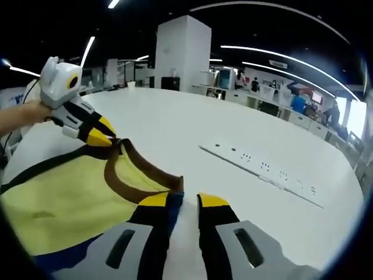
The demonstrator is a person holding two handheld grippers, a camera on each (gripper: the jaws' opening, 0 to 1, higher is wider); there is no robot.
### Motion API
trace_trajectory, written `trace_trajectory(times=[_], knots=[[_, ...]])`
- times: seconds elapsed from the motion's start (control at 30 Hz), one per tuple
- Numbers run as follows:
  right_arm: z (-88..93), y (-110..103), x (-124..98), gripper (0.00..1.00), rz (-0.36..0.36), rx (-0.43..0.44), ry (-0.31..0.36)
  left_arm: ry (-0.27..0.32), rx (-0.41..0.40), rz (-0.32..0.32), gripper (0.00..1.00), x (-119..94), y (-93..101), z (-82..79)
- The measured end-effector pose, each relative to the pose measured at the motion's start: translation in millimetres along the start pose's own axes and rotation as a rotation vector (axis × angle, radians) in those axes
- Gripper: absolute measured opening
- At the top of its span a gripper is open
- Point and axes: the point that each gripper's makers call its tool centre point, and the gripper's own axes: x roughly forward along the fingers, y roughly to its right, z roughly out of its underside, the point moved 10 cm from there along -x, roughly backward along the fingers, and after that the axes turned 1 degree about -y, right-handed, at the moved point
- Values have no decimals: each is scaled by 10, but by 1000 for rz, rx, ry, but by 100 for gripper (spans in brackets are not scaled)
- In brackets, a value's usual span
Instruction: Fold the garment on the visible template until the final outline fits inside the template.
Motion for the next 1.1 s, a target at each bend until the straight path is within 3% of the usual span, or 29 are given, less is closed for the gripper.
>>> trace_trajectory(times=[0.1,0.33,0.5,0.67,0.83,0.97,1.1], knots=[[-36,-13,-52,25,3,5,5,29,-25,16,22,-76,48,-69],[-119,-156,-211,41,-10,22,18,54,5,15,37,-225,158,-91],[-151,-250,-316,49,-14,33,37,59,-14,47,42,-365,247,-57],[-131,-370,-436,66,-31,23,10,56,1,81,46,-538,303,-67],[-175,-465,-608,79,-49,2,-2,91,3,139,59,-745,380,-134],[-233,-528,-773,87,-41,-19,-5,96,-8,142,63,-901,449,-101],[-245,-580,-898,96,-27,18,-1,107,-23,147,66,-992,524,-24]])
